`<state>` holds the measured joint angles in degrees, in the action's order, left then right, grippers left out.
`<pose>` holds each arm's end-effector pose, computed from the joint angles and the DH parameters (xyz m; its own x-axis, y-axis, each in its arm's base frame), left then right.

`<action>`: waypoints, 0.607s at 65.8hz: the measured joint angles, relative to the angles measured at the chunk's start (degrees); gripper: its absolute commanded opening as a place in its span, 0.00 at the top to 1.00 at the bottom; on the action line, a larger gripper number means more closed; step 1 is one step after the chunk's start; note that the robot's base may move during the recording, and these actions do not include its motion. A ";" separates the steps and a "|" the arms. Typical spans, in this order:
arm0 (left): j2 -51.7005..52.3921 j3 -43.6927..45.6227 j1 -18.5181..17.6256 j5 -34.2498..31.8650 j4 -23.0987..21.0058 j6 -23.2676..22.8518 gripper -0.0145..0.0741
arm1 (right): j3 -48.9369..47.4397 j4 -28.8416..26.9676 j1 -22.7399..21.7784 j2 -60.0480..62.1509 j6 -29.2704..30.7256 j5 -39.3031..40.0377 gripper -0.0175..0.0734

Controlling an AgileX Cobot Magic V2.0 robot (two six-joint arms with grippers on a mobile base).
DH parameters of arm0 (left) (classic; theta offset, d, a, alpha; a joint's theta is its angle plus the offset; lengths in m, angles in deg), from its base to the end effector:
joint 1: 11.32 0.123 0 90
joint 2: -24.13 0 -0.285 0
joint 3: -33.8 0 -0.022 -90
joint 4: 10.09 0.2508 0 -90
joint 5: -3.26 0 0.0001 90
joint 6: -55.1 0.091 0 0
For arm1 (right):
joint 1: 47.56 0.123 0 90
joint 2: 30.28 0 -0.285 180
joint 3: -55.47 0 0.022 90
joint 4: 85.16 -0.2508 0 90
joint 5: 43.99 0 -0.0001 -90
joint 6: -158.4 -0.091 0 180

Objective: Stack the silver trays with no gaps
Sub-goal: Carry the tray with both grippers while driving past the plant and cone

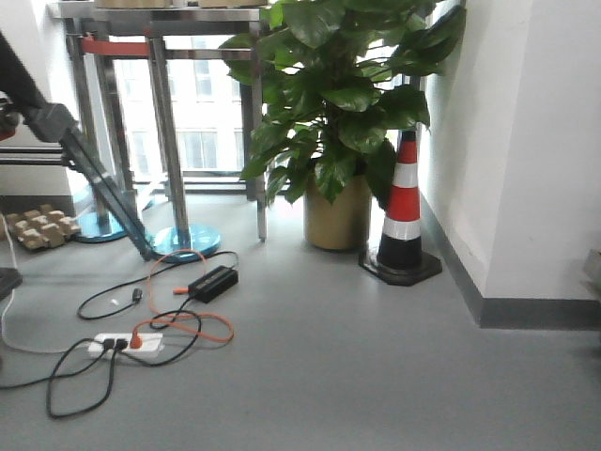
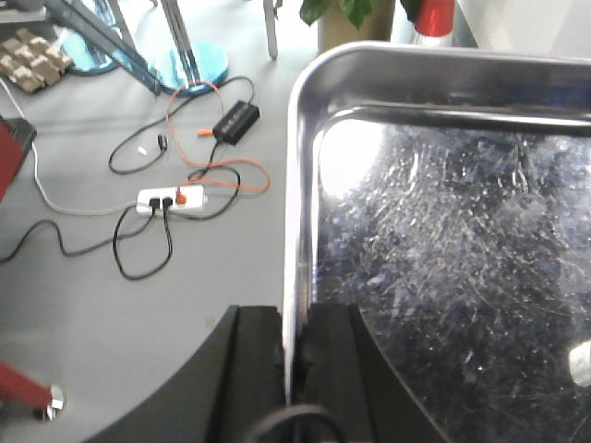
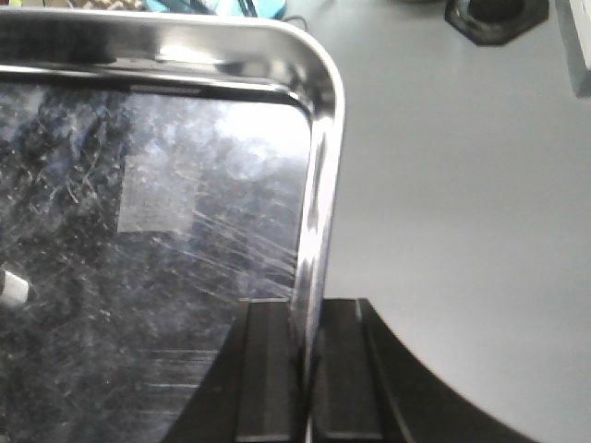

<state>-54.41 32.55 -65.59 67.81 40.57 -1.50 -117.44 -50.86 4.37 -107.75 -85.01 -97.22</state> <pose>0.1882 -0.1528 0.4241 -0.4844 0.0804 -0.8711 0.0547 0.9966 0.0616 0.1838 0.1680 0.3920 -0.6404 0.1355 -0.7560 -0.1000 0.9612 0.2570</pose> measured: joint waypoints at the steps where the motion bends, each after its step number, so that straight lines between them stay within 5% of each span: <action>1: 0.04 0.00 0.00 0.00 -0.01 0.00 0.84 | 0.00 0.00 0.00 0.00 0.00 0.16 0.83; 40: 0.49 0.00 0.39 3.18 2.51 0.00 0.84 | 0.00 0.80 -0.48 0.00 0.00 8.64 0.83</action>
<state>-53.91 32.55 -65.19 70.99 43.08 -1.50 -117.44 -50.06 3.89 -107.75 -85.01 -88.58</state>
